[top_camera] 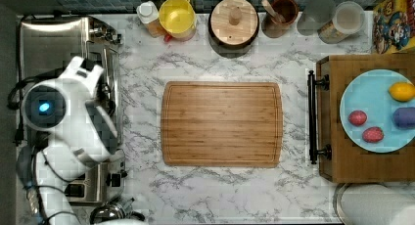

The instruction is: Close the oven.

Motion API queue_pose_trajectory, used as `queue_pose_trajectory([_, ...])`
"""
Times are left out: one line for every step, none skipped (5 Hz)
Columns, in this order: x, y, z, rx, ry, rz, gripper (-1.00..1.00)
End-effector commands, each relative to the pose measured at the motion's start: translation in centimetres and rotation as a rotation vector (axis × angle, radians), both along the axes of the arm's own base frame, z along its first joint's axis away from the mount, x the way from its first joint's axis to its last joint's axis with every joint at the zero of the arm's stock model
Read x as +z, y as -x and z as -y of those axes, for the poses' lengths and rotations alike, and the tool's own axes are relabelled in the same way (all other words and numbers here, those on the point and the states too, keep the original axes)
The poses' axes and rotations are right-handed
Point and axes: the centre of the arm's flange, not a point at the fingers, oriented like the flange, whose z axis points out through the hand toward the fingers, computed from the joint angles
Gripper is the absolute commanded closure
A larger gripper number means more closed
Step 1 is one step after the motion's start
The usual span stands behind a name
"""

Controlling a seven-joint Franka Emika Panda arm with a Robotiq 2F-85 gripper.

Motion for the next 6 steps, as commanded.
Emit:
queue_pose_trajectory([12.84,4.96,-3.59,-0.246,-0.036,0.201,1.0])
queue_pose_trajectory([12.84,4.96,-3.59,-0.246,-0.036,0.201,1.0])
queue_pose_trajectory([12.84,4.97,-3.59,-0.246,-0.036,0.201,1.0])
queue_pose_trajectory([12.84,4.96,-3.59,-0.246,-0.036,0.201,1.0])
queue_pose_trajectory([12.84,4.96,-3.59,-0.246,-0.036,0.201,1.0])
queue_pose_trajectory([12.84,4.96,-3.59,-0.246,-0.036,0.201,1.0])
